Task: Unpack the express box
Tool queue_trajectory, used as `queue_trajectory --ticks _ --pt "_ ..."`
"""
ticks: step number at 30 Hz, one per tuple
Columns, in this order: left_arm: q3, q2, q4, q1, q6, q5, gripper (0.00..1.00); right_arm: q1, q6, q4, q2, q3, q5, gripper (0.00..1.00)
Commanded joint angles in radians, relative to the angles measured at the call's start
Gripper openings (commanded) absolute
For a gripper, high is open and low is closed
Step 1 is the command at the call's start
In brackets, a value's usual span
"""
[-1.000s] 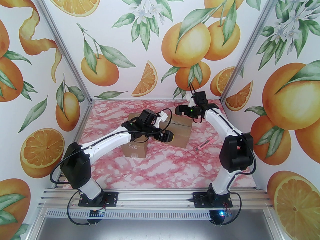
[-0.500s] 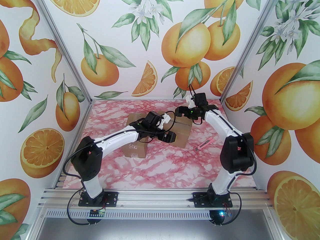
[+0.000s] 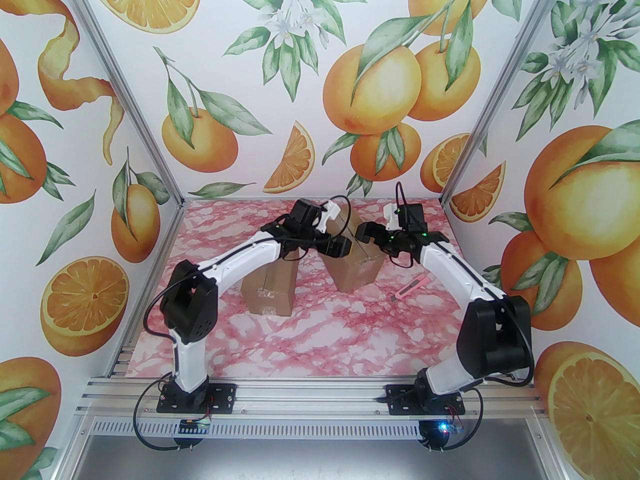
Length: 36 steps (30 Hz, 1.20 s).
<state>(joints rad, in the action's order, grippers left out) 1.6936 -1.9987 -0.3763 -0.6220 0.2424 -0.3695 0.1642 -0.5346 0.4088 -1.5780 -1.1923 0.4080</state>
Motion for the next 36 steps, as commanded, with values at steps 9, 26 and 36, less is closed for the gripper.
queue_trajectory --ticks 9,26,36 --pt "0.117 0.005 -0.028 0.102 -0.127 0.071 1.00 0.081 -0.163 -0.236 -0.149 -0.107 -0.005 0.93" --pt "0.614 -0.080 -0.377 -0.123 -0.402 0.167 0.95 -0.340 -0.234 -0.051 0.263 0.139 -0.310 0.90" --pt "0.831 -0.315 -0.387 -0.256 -0.337 0.094 0.92 -0.491 -0.308 0.145 0.641 0.281 -0.655 0.90"
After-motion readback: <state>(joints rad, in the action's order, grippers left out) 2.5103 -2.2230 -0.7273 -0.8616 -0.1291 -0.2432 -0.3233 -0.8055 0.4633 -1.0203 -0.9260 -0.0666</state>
